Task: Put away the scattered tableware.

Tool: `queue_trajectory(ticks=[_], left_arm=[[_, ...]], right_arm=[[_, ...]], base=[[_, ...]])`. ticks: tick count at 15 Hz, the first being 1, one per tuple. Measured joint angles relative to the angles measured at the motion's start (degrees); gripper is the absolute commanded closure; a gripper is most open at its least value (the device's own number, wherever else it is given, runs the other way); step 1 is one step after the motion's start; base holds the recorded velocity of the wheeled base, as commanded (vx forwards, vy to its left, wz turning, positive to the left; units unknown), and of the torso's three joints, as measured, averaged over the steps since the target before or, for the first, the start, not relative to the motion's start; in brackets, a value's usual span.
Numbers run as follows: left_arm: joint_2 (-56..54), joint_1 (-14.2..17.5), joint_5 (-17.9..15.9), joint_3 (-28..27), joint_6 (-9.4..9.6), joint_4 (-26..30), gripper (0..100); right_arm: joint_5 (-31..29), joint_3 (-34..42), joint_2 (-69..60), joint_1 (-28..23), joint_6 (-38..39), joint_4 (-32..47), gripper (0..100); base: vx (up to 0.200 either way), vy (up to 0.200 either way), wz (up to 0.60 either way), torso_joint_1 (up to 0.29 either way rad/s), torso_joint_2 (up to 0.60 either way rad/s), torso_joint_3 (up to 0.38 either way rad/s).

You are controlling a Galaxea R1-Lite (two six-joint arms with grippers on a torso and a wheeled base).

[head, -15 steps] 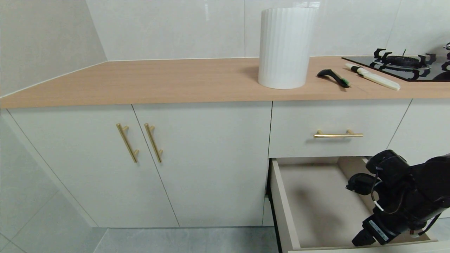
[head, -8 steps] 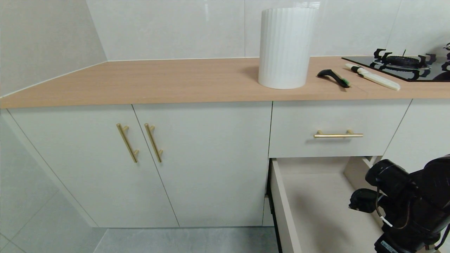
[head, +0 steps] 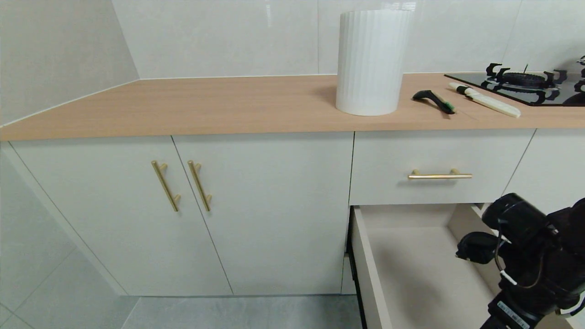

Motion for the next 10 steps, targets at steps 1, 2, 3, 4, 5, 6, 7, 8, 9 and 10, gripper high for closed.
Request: queue_trajectory(ticks=[1, 2, 3, 4, 5, 6, 7, 8, 9, 10], left_arm=[[0.00, 0.00, 0.00, 0.00, -0.02, 0.00, 0], [0.00, 0.00, 0.00, 0.00, 0.00, 0.02, 0], [0.00, 0.00, 0.00, 0.00, 0.01, 0.00, 0], [0.00, 0.00, 0.00, 0.00, 0.00, 0.00, 0], [0.00, 0.00, 0.00, 0.00, 0.00, 0.00, 0], [0.00, 0.02, 0.00, 0.00, 0.00, 0.02, 0], [0.00, 0.02, 0.00, 0.00, 0.00, 0.02, 0], [0.00, 0.00, 0.01, 0.00, 0.00, 0.00, 0], [0.00, 0.00, -0.02, 0.00, 0.00, 0.00, 0], [0.00, 0.00, 0.00, 0.00, 0.01, 0.06, 0]], right_arm=[[2.35, -1.21, -2.23, 0.00, 2.44, -0.04, 0], [5.44, -2.76, -5.02, 0.00, 5.17, -0.09, 0], [7.66, -4.07, -7.91, 0.01, 6.49, -0.15, 0], [8.80, -4.96, -10.64, 0.01, 7.14, -0.26, 0], [9.39, -5.66, -13.42, 0.06, 7.53, -0.28, 0], [9.68, -6.28, -16.32, 0.06, 7.78, -0.26, 0], [9.76, -6.67, -18.83, 0.06, 7.85, -0.28, 0], [9.74, -7.00, -21.18, 0.10, 7.85, -0.26, 0], [9.76, -7.23, -23.19, 0.10, 7.80, -0.26, 0], [9.79, -7.44, -24.84, 0.06, 7.74, -0.26, 0]], base=[[0.000, 0.000, 0.00, 0.000, 0.00, 0.000], [0.000, 0.000, 0.00, 0.000, 0.00, 0.000], [0.000, 0.000, 0.00, 0.000, 0.00, 0.000], [0.000, 0.000, 0.00, 0.000, 0.00, 0.000], [0.000, 0.000, 0.00, 0.000, 0.00, 0.000], [0.000, 0.000, 0.00, 0.000, 0.00, 0.000], [0.000, 0.000, 0.00, 0.000, 0.00, 0.000], [0.000, 0.000, 0.00, 0.000, 0.00, 0.000], [0.000, 0.000, 0.00, 0.000, 0.00, 0.000], [0.000, 0.000, 0.00, 0.002, -0.13, -0.154]])
